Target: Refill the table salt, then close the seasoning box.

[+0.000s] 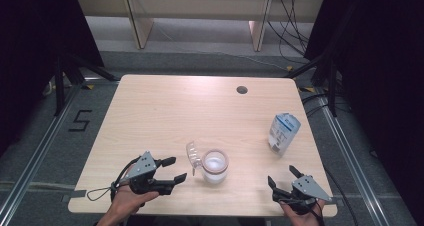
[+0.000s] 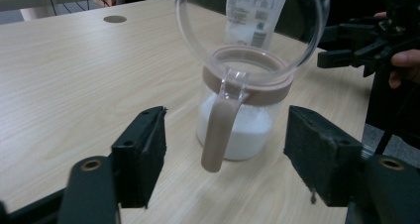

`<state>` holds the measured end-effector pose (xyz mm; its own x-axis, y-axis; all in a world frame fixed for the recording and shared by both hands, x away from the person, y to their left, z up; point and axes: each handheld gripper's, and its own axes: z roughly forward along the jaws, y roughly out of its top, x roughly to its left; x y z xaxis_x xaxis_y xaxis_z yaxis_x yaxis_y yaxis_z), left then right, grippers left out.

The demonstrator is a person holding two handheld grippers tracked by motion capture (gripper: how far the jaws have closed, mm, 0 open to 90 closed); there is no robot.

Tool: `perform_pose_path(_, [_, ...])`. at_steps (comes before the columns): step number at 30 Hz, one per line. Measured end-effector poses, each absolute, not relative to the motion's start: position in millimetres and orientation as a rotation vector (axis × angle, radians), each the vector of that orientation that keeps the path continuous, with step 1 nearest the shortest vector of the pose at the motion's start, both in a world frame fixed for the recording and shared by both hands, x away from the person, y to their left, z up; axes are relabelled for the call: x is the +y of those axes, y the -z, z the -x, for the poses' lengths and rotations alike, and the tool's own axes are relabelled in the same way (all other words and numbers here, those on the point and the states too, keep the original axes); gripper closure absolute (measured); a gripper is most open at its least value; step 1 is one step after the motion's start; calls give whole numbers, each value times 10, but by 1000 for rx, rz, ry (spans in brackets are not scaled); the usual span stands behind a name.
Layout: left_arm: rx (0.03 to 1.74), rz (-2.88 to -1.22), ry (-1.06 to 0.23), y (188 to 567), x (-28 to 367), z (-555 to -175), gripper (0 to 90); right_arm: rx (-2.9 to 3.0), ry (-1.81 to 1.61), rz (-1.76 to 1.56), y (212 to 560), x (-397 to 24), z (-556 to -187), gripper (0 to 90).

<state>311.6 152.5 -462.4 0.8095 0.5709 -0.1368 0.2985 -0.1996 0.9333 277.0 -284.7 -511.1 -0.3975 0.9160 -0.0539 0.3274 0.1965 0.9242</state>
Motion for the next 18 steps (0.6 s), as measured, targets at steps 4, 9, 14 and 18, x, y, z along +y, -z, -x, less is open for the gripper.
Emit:
perform_pose_path(4, [650, -1800, -291, 4571, 1479, -3113, 415, 1850, -1181, -1161, 5107, -2852, -2756, 189])
perform_pose_path(9, [640, -1790, -291, 4539, 1449, -3124, 419, 1857, -1185, -1170, 5110, -2849, -2758, 192])
perform_pose_path(14, [632, -1796, -302, 4502, 1436, -3111, 466, 1872, -1184, -1142, 5125, -2821, -2791, 195])
perform_pose_path(18, [605, -1801, -300, 4499, 1415, -3130, 578, 1878, -1183, -1153, 5130, -2832, -2794, 198])
